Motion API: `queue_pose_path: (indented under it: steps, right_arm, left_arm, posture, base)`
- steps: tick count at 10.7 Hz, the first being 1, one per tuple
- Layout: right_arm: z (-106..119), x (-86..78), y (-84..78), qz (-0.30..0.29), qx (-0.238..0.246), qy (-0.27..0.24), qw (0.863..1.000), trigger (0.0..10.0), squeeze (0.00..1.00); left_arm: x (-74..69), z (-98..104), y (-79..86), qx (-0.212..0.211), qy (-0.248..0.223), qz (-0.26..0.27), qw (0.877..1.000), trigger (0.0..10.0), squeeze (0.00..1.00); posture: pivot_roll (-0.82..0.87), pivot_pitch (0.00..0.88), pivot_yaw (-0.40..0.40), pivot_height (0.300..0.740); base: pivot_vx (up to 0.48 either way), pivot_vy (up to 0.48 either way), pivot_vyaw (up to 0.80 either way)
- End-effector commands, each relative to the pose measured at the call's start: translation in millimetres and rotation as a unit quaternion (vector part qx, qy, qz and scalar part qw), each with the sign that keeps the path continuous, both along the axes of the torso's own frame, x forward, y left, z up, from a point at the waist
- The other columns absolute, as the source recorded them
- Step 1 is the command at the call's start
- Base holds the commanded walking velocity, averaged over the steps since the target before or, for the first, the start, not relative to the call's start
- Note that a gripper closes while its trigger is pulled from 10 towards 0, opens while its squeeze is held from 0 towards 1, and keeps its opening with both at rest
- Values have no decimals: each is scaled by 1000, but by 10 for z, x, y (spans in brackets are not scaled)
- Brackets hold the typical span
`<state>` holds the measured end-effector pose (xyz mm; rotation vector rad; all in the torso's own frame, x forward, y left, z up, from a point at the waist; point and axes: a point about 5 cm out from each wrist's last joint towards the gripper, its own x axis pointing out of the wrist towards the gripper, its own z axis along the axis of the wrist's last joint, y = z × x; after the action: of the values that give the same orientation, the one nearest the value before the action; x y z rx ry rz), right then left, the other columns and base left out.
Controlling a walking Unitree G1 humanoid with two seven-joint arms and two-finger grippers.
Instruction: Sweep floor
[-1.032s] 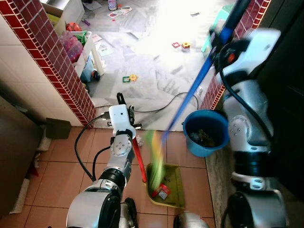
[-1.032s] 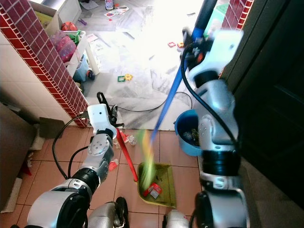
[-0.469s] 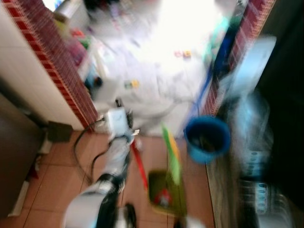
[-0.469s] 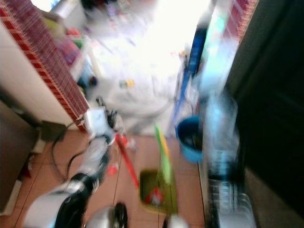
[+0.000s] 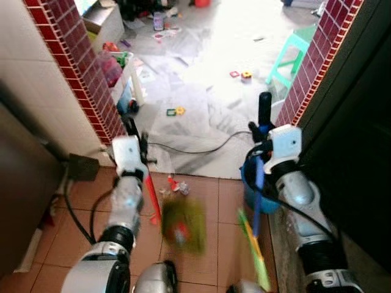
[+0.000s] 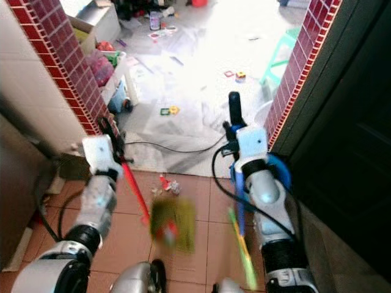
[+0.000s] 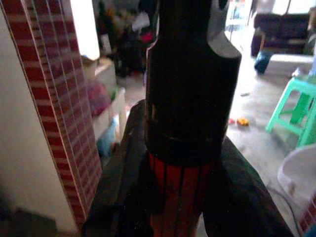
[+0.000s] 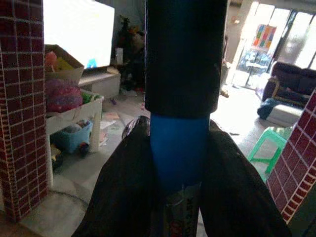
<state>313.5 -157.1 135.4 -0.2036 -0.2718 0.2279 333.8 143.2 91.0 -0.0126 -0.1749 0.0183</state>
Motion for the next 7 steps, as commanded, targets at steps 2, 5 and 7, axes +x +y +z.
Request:
queue_pose_path:
  steps: [2,5,7]
  right_arm:
    - [89,7,27,3,-7,-34,999,10000,0]
    - [26,-4,26,-2,-14,-33,999,10000,0]
    - [-4,0,-4,0,-20,-27,999,10000,0]
  left_arm:
    - [9,141,10,7,-43,-13,999,10000,0]
    - [-54,212,117,-31,-58,18,998,10000,0]
    - [-76,282,299,-48,-67,67,994,10000,0]
  posture:
    - [-154,0,80,740]
    - [-154,0,69,740]
    - [-144,0,48,740]
  base:
    - [0,0,0]
    - [0,0,0]
    - [0,0,0]
